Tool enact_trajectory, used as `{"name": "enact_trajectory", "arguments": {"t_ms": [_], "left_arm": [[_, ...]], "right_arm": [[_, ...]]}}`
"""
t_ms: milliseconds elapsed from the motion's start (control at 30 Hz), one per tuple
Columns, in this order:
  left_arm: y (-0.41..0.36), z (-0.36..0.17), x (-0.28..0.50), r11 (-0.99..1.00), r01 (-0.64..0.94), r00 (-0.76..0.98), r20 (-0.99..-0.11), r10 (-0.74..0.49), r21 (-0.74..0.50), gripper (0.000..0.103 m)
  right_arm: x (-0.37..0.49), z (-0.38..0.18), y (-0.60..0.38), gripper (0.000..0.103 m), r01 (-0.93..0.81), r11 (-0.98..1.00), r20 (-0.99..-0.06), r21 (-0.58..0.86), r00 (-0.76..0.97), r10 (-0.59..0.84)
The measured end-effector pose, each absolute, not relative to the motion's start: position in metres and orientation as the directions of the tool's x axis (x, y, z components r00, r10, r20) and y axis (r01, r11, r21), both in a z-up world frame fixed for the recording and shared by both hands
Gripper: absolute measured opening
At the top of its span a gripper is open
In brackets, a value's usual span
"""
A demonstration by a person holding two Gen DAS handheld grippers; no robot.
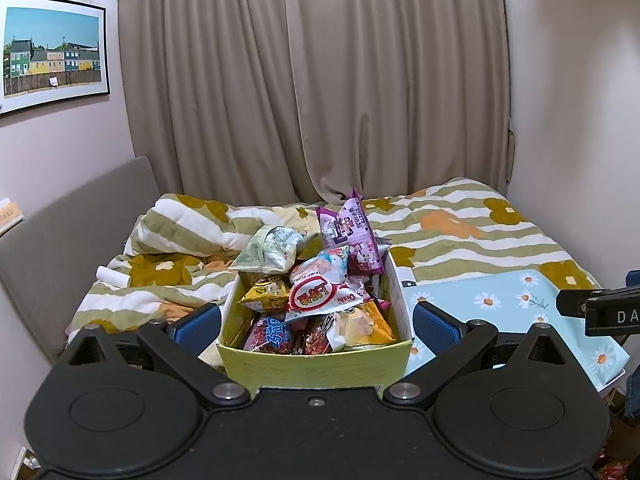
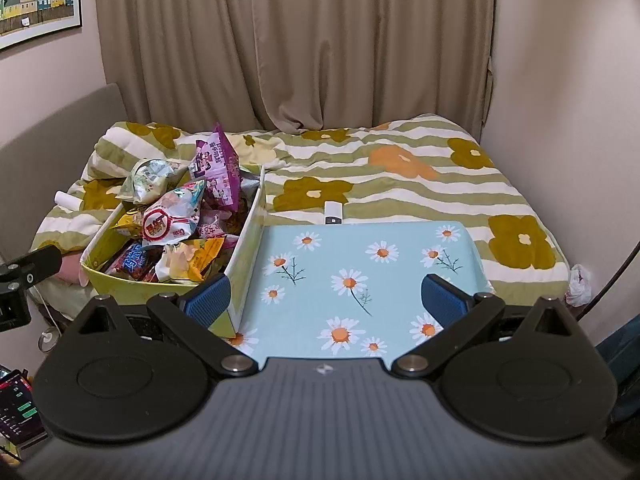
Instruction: Organize snacks
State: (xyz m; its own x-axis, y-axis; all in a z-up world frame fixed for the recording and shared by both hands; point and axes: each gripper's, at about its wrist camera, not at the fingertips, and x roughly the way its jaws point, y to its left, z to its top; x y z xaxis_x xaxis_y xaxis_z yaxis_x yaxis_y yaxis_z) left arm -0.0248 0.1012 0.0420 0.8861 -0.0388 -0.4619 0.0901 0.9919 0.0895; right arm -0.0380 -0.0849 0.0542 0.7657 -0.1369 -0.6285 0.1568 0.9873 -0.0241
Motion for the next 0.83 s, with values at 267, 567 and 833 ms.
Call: {"name": "enact_trajectory", "arguments": {"t_ms": [267,567,833], "left_arm": [[0.104,0.040,-0.023,0.992,0.097,0.882,-0.469,-0.045,0.086,0.103],[0.112,0.038,-0.012,0.996,0.070,0.873,-0.486,-0.033,0.058,0.103],[0.116,0.035,-0.001,0.996,0.074,0.873,-0.486,-0.040,0.051,0.103]], "right_arm": [[-0.036,0.053,-0.079,0.103,0.153,0.988,-0.631,-0.024,0.764,-0.134],[-0.033,0.053,-0.078,0.103,0.156,0.988,-0.634,-0.022,0.762,-0.134],[-0.024,0.050,-0.075,0.103,0.158,0.987,-0.638,-0.021,0.758,-0.135]]}}
